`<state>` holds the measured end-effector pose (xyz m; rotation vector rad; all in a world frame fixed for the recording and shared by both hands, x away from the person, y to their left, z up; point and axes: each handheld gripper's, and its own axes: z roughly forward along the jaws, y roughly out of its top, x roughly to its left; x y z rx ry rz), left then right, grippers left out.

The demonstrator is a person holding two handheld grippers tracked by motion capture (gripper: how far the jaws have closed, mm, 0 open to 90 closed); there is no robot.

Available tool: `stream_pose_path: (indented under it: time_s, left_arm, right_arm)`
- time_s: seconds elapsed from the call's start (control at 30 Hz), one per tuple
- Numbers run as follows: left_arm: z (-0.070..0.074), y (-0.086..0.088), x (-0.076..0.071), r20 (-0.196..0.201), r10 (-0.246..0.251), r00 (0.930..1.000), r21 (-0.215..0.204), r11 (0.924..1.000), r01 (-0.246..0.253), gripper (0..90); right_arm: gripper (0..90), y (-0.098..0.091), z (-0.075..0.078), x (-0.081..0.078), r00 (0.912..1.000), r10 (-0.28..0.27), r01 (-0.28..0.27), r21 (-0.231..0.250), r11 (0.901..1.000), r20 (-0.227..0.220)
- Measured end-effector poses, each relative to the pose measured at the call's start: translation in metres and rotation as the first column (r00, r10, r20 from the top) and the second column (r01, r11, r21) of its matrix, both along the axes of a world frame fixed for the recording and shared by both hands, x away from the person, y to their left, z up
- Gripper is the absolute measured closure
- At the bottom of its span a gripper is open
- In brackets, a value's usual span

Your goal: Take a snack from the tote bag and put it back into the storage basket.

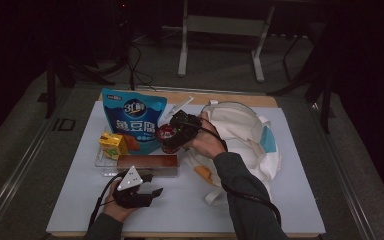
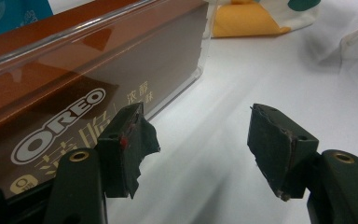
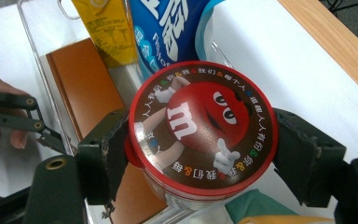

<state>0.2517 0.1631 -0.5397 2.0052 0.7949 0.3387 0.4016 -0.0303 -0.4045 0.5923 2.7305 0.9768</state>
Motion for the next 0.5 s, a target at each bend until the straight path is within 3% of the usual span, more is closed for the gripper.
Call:
stream_pose_path:
  time_s: [0.5]
  left_arm:
    - [0.0,0.0001,0.0,0.0,0.001,1.0,0.001,1.0,-0.001,37.3]
  right_arm:
    - [25.3,0.0024,-0.0036,-0.0002,0.9998,-0.012,0.012,-0.001,0.9999,0.014]
